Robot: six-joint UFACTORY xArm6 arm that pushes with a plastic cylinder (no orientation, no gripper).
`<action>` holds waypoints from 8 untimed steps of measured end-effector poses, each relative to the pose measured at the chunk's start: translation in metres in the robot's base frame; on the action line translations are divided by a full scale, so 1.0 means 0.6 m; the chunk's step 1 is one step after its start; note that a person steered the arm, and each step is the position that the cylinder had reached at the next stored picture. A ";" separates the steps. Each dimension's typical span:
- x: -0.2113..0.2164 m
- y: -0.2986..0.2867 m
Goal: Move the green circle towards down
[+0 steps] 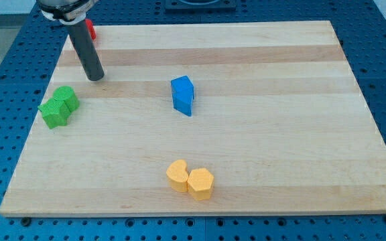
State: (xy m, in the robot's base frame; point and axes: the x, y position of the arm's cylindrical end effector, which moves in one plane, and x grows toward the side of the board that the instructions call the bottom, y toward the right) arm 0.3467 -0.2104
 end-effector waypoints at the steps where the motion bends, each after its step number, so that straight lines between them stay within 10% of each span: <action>1: -0.021 -0.044; 3: 0.055 -0.126; 6: 0.188 0.003; 8: 0.144 0.008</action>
State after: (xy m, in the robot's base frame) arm 0.4332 -0.2054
